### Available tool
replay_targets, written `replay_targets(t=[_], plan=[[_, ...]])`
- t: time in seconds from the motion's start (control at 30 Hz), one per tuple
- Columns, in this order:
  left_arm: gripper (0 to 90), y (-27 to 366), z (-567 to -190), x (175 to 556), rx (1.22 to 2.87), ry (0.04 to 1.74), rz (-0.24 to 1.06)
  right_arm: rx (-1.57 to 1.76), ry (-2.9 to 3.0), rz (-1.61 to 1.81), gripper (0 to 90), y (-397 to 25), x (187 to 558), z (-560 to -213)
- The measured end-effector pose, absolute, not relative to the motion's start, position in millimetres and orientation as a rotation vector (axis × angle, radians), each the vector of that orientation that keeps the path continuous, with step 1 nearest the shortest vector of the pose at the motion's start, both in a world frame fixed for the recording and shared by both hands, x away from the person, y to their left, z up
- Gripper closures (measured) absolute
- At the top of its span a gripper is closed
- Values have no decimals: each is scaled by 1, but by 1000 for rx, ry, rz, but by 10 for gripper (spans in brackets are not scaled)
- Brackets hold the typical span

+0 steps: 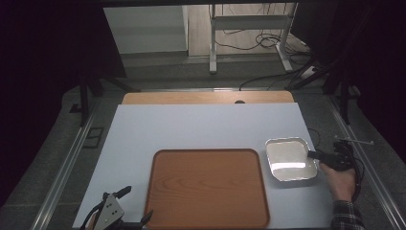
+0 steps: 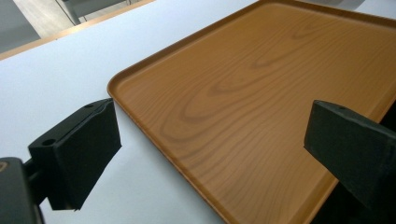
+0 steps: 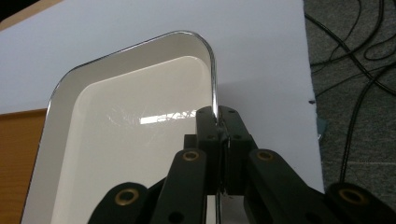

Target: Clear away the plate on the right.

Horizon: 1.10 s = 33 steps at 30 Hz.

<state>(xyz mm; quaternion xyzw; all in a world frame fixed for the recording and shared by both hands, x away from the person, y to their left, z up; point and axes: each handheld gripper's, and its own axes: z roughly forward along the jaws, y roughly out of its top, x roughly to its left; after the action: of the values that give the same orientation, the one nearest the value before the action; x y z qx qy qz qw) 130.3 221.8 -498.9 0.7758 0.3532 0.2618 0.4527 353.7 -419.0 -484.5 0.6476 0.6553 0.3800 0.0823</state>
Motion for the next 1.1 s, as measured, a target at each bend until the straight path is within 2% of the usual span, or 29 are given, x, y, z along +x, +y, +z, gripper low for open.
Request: replay_targets(t=[0.57,1.1], plan=[[34,222,-499,130,1916,871,649,1874,1967,1245,878,-400,346,-470],[34,222,-499,130,1916,873,650,1796,2085,1270,875,-359,344,-465]])
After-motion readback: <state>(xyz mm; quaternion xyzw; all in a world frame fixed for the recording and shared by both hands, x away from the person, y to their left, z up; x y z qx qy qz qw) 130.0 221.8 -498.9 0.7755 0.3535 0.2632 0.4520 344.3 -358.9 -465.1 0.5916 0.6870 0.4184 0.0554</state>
